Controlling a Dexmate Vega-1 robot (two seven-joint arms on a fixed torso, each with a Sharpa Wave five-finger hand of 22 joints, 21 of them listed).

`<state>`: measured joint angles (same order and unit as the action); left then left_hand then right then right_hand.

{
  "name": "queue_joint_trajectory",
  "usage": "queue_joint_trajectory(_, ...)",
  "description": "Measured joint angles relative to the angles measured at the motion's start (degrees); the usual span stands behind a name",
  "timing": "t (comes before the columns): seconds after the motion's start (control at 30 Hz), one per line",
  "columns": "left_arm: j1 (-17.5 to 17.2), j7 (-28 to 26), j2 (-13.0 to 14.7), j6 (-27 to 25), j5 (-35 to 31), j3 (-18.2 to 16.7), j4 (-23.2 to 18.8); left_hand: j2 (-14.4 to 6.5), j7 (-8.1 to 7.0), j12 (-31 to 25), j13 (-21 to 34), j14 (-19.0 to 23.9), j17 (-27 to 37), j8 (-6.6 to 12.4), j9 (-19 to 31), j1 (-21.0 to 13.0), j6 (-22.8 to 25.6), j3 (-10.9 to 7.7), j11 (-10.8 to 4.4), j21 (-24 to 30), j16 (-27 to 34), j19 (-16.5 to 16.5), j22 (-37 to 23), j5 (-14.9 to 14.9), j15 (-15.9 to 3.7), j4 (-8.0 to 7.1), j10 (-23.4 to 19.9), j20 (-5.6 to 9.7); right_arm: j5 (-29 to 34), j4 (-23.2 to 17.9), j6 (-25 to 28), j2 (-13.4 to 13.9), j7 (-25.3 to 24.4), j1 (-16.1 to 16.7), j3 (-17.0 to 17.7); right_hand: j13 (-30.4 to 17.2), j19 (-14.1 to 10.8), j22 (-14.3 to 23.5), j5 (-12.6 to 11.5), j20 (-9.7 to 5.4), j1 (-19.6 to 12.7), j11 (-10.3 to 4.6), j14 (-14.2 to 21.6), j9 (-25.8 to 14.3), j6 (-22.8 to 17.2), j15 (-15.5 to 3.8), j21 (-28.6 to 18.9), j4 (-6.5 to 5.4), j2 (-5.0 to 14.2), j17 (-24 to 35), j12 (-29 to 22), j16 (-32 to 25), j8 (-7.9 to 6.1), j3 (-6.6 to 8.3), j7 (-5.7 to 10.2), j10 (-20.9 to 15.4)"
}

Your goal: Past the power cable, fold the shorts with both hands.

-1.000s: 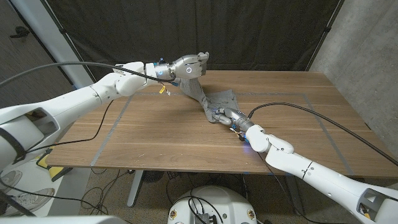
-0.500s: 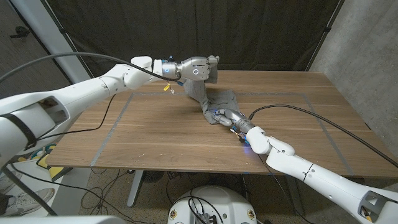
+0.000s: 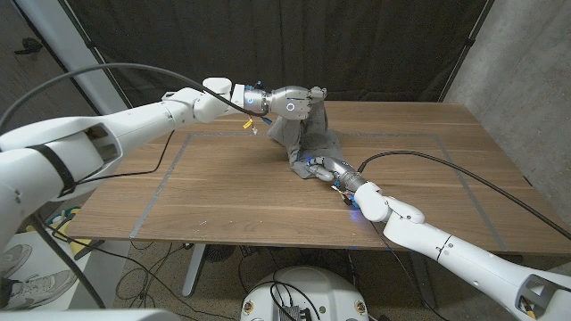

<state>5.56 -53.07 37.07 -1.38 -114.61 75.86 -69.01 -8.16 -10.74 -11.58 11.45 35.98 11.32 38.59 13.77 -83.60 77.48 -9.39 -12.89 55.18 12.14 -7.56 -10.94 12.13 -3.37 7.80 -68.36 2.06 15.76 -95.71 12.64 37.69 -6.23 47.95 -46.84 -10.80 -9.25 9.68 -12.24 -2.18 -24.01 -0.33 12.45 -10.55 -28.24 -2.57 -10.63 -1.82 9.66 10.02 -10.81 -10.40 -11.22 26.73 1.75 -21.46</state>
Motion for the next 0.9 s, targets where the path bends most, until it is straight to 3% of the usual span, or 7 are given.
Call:
queue_joint_trajectory(0.07,1.0,-2.9,-1.4,-0.9,0.9,1.5,1.9,-0.1,0.00,0.0,0.0,0.2,0.0,0.00,-0.4,-0.1,0.0,0.00,0.00,0.0,0.0,0.0,0.0,0.0,-0.16,0.00,0.0,0.00,-0.1,1.0,-0.3,0.0,0.2,-0.2,0.0,0.0,0.1,0.0,0.0,-0.08,0.0,0.00,0.0,0.0,0.0,0.01,0.0,0.00,0.00,0.0,0.0,0.0,0.00,0.00,0.00,0.0)
queue_joint_trajectory(0.4,4.5,-4.7,-7.3,-1.6,1.9,7.4,9.2,-0.1,0.00,0.0,0.0,0.5,0.0,0.00,-2.0,-0.2,0.0,0.00,0.00,0.3,0.0,0.0,0.0,0.0,-0.11,0.00,0.0,0.00,-0.6,1.5,-1.3,-0.2,0.4,-0.3,-0.1,0.0,0.6,0.0,0.0,-0.62,0.0,0.03,0.0,0.0,0.0,0.04,0.0,0.48,0.00,-0.1,-0.2,-0.2,0.00,0.01,0.00,0.0)
queue_joint_trajectory(0.53,6.2,-7.7,-9.7,-2.2,5.1,10.9,12.0,0.2,0.00,0.0,0.0,0.5,0.0,-0.27,-2.8,-0.4,0.0,0.00,0.00,0.4,0.0,0.0,0.0,-0.3,-0.11,0.00,0.0,0.00,-0.7,1.7,-1.6,-0.2,0.4,-0.1,-0.1,0.0,0.4,-0.1,0.0,-0.74,0.0,0.04,0.0,0.0,0.0,0.05,0.0,0.48,0.00,-0.1,-0.2,-0.2,0.00,0.01,0.00,0.0)
queue_joint_trajectory(0.77,7.5,-8.3,-11.5,-1.7,7.0,14.6,13.2,0.1,0.12,0.0,0.0,1.0,0.0,-1.12,-3.4,-0.5,0.1,0.23,0.00,0.8,0.0,0.0,0.1,-0.7,-0.21,0.23,0.0,0.00,-0.9,1.8,-2.1,-0.2,0.4,0.2,-0.1,0.0,0.5,-0.1,0.0,-0.74,0.0,0.13,-0.1,0.0,0.0,0.12,0.1,0.48,0.00,-0.1,0.0,-0.1,0.22,0.01,0.00,0.1)
queue_joint_trajectory(0.8,7.7,-8.8,-11.7,-1.1,8.4,15.2,13.4,-0.1,0.21,0.0,0.0,1.0,0.0,-1.12,-3.5,-0.7,0.2,0.23,0.00,0.8,0.0,0.0,0.2,-0.7,-0.21,0.23,0.0,0.00,-1.0,1.8,-2.2,-0.2,0.4,0.3,0.0,0.0,1.2,-0.1,0.0,-1.45,0.0,0.13,-0.1,0.0,0.0,0.12,0.1,0.48,0.00,-0.1,0.0,-0.1,0.22,0.01,0.00,0.1)
queue_joint_trajectory(0.9,7.7,-9.1,-11.7,-0.8,9.2,15.4,13.4,0.2,0.22,0.0,0.0,1.0,-0.1,-1.78,-3.7,-0.9,0.2,0.23,0.00,0.9,0.0,0.0,0.3,-0.9,-0.21,0.23,0.0,0.00,-1.0,1.9,-2.2,-0.2,0.4,0.4,0.1,0.0,1.2,-0.1,0.0,-1.45,0.0,0.14,-0.1,0.0,0.0,0.11,0.1,0.48,0.00,-0.1,-0.1,0.0,0.22,0.01,0.00,0.1)
